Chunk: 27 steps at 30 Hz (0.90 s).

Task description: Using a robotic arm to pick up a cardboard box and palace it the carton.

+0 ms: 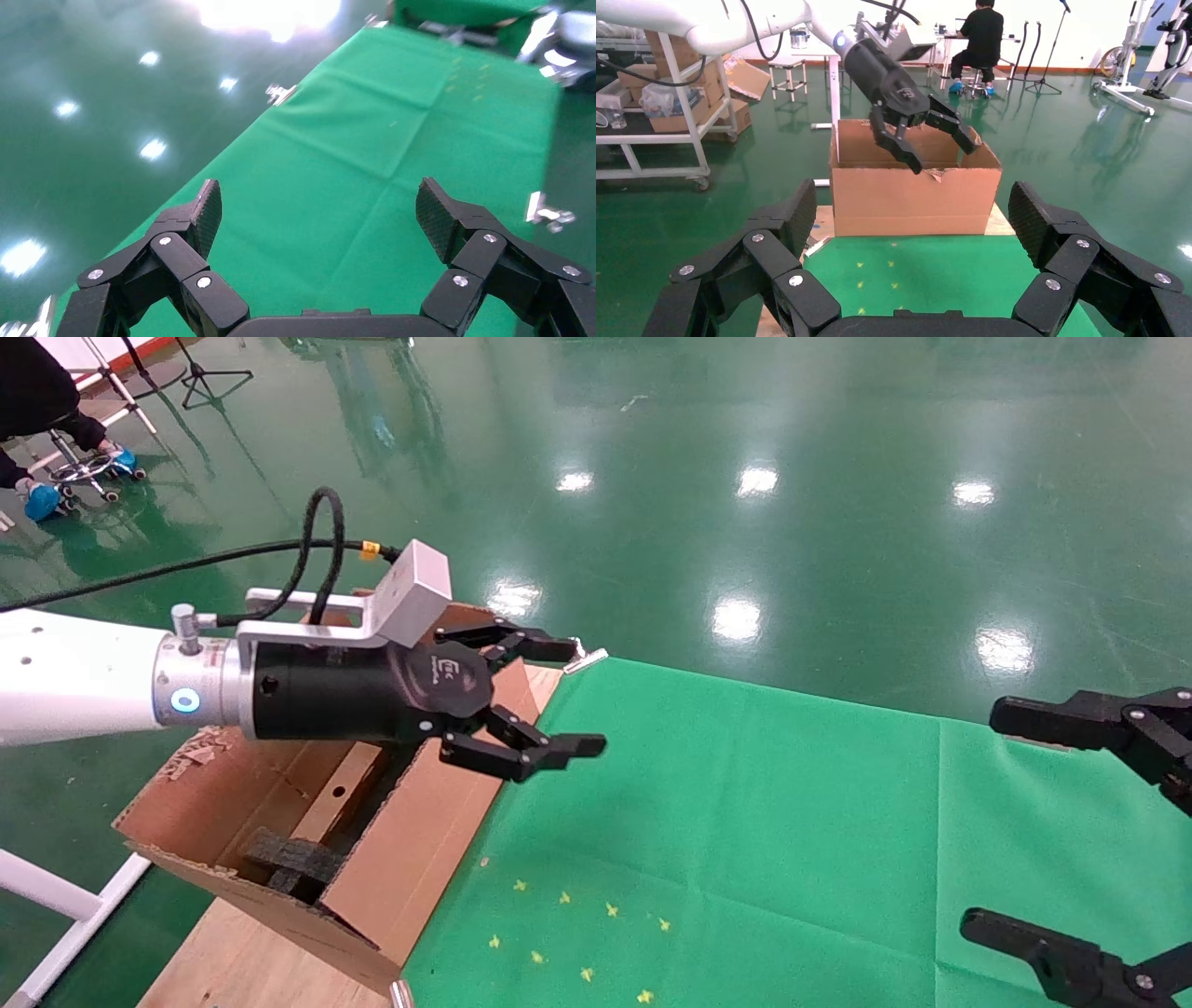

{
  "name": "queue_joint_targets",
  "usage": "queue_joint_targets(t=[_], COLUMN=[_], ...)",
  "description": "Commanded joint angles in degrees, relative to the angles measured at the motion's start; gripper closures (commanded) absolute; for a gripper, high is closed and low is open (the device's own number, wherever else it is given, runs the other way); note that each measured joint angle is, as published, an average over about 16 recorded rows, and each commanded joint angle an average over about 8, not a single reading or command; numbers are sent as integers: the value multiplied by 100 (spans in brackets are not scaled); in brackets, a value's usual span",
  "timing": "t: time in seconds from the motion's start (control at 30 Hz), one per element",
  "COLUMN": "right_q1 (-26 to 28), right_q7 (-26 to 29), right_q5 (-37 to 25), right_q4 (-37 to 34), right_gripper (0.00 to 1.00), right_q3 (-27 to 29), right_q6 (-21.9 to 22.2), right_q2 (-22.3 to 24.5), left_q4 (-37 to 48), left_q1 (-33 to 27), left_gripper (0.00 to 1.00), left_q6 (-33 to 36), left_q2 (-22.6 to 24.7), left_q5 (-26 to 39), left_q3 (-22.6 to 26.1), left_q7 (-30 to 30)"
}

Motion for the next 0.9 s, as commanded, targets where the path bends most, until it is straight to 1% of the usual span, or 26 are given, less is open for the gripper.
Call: queue_joint_targets(t=[0.03, 0.6, 0.73, 0.9], right_q1=[0, 0, 0, -1], right_q7=[0, -1, -1, -1], right_q5=[0, 1, 1, 2], right_q4=[0, 0, -1, -2], right_gripper=[0, 0, 0, 0], right_q3=[0, -1, -1, 0], right_q6=[0, 0, 1, 2], right_q2=[0, 0, 1, 1], left_q4=[-138, -1310, -1516, -1633], left_q1=[122, 1157, 1337, 1443], left_gripper=[0, 0, 0, 0], left_q6=[36, 337, 390, 423], left_q2=[-3, -28, -32, -34], left_q5=[-187, -1771, -2049, -2216], left_q3=[-79, -746, -861, -930], left_q7=[58, 547, 626, 663])
